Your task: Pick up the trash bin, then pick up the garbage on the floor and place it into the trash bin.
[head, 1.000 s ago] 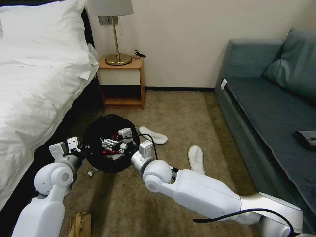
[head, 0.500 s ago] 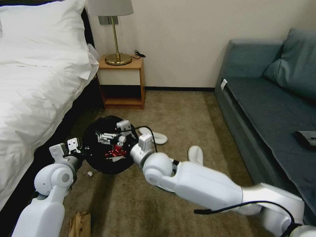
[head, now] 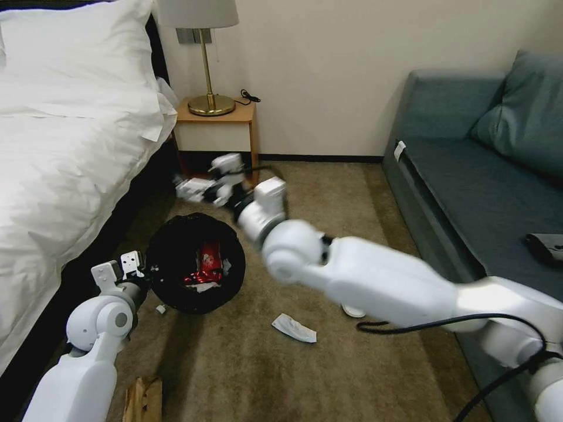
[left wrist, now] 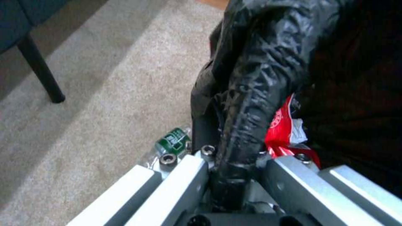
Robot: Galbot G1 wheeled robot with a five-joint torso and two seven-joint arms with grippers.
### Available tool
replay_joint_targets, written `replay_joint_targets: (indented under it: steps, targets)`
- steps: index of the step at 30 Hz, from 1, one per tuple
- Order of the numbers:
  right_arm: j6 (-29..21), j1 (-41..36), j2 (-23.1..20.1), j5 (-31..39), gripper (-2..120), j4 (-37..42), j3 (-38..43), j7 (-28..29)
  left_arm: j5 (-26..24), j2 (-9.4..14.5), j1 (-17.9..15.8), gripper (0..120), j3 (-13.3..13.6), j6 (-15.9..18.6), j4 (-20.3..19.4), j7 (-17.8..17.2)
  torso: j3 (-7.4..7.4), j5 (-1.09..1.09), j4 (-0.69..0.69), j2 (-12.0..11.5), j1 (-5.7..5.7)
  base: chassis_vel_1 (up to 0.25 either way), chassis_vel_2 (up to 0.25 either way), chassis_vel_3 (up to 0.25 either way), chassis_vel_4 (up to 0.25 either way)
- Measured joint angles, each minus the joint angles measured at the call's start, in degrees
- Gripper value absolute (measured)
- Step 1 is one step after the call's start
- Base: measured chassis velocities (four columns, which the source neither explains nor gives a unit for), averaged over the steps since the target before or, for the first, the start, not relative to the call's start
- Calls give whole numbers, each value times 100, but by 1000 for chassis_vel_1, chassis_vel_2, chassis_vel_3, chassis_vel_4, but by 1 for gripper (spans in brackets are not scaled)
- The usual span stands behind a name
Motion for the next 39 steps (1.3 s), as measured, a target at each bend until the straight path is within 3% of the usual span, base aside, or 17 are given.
replay_joint_targets:
  steps: [3, 5, 6, 7, 10, 11, 13, 15, 23, 31, 39]
  targets:
    - [21, -1332, -662, -492, 100, -11, 1345, -247, 82, -25, 126, 0, -45, -90, -119, 68, -1, 1, 3, 0, 0, 0, 0, 0, 0]
    - [22, -1629, -727, -602, 100, -11, 1581, -305, 101, -37, 147, 0, -47, -104, -132, 70, 0, 2, 3, 0, 0, 0, 0, 0, 0]
    - [25, -2401, -811, -909, 100, -12, 2170, -422, 137, -79, 192, 0, -46, -129, -157, 79, 0, 4, -2, 0, 0, 0, 0, 0, 0]
    - [25, -2401, -811, -909, 100, -12, 2170, -422, 137, -79, 192, 0, -46, -129, -157, 79, 0, 4, -2, 0, 0, 0, 0, 0, 0]
    - [43, -3623, -738, -1529, 100, 20, 3091, -588, 232, -124, 246, 0, -22, -180, -167, 106, -1, 0, 1, 0, 0, 0, 0, 0, 0]
    - [43, -3623, -738, -1529, 100, 20, 3091, -588, 232, -124, 246, 0, -22, -180, -167, 106, -1, 0, 1, 0, 0, 0, 0, 0, 0]
    - [89, -4541, -440, -1985, 100, 29, 3750, -750, 275, -181, 194, 0, -13, -209, -155, 111, -1, 0, 3, 0, -1, 0, 0, 0, 0]
    - [122, -4802, -254, -2123, 100, -28, 3974, -802, 271, -200, 139, 0, -12, -226, -146, 111, -1, -1, 2, 0, 0, 0, 0, 0, 0]
    - [270, -5021, 305, -2540, 100, -376, 4206, -1020, 409, -147, 96, 0, -32, -353, -124, 335, -1, -2, 4, 0, 0, 0, 0, 0, 0]
    - [330, -4785, 496, -2552, 100, -646, 3970, -1038, 428, -175, 107, 0, -69, -395, -51, 584, 0, -2, 4, 0, 0, 0, 0, 0, 0]
    - [358, -4802, 411, -2578, 100, -679, 3862, -1057, 383, -180, 110, 0, -31, -350, -40, 626, 0, -1, 1, 0, 0, 0, 0, 0, 0]
